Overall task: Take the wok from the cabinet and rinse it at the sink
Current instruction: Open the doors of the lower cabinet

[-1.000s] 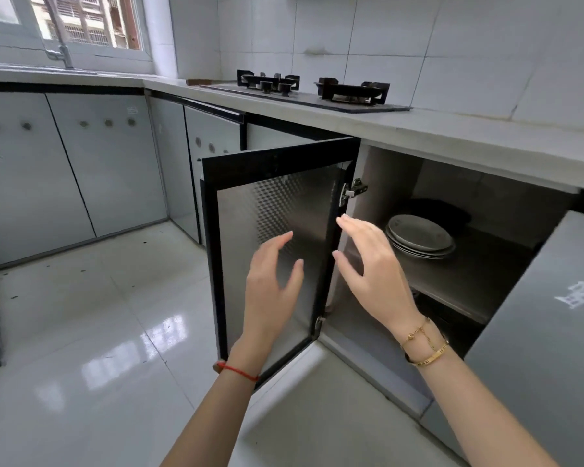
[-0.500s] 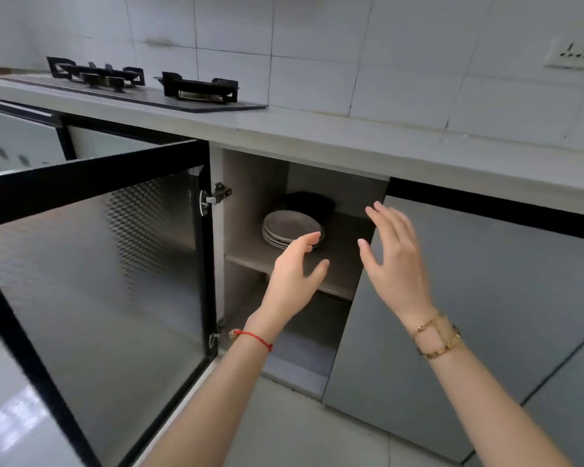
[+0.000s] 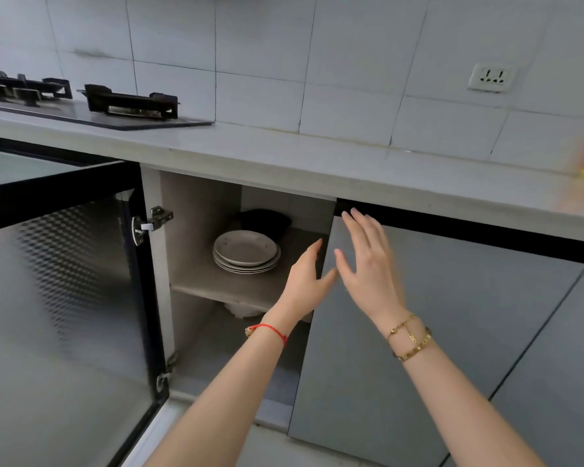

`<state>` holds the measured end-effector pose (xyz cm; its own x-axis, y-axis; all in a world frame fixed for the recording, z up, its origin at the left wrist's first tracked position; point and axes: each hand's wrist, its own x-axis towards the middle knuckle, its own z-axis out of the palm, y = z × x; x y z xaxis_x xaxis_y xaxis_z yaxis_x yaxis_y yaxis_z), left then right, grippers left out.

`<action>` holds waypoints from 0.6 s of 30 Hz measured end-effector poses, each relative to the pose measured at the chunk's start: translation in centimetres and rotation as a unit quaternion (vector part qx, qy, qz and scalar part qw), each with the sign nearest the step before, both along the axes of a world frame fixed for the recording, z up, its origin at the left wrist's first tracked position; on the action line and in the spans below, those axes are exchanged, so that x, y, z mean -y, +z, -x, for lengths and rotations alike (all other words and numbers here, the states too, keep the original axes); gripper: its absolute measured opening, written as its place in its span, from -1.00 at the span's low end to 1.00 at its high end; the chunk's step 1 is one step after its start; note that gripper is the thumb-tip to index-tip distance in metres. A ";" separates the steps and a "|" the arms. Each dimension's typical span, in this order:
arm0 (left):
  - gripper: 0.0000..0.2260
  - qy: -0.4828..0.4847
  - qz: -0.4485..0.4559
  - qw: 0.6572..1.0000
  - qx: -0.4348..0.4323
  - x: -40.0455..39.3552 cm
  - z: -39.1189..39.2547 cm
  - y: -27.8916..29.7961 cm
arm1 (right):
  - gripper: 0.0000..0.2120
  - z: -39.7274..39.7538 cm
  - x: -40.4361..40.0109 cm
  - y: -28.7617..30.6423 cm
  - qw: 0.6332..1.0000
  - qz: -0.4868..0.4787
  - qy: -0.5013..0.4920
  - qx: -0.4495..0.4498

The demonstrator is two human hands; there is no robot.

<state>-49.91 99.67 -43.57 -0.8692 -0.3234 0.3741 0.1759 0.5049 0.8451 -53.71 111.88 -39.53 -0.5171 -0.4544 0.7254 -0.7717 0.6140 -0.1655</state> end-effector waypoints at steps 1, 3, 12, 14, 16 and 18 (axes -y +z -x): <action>-0.38 -0.008 -0.009 1.000 0.005 -0.1 0.2 0.0 | -0.44 0.1 0.0 -0.1 1.000 0.000 -0.002 0.002; -0.37 -0.023 -0.026 0.999 0.014 -0.3 0.3 0.0 | -0.44 0.2 -0.1 -0.3 1.000 0.000 -0.007 0.005; -0.47 -0.022 -0.017 0.999 0.024 -0.3 -0.5 -0.1 | -0.42 -0.3 -0.7 -0.5 1.000 -0.012 -0.021 -0.001; -0.47 -0.013 -0.005 1.000 0.016 -0.5 -1.1 -0.3 | -0.42 -0.8 -0.9 -0.6 1.000 -0.004 -0.018 -0.005; -0.49 -0.003 0.002 1.000 0.004 -0.9 -1.8 -0.4 | -0.42 -1.5 -1.1 -0.8 1.000 0.001 -0.016 -0.007; -0.52 0.004 0.000 1.000 -0.003 -1.1 -2.7 -0.5 | -0.43 -2.2 -1.5 -0.9 1.000 0.008 -0.011 -0.007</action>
<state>-47.22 100.81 -44.03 -0.8645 -0.3309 0.3784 0.1759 0.5061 0.8443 -51.47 113.35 -40.41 -0.5166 -0.4307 0.7401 -0.7605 0.6280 -0.1654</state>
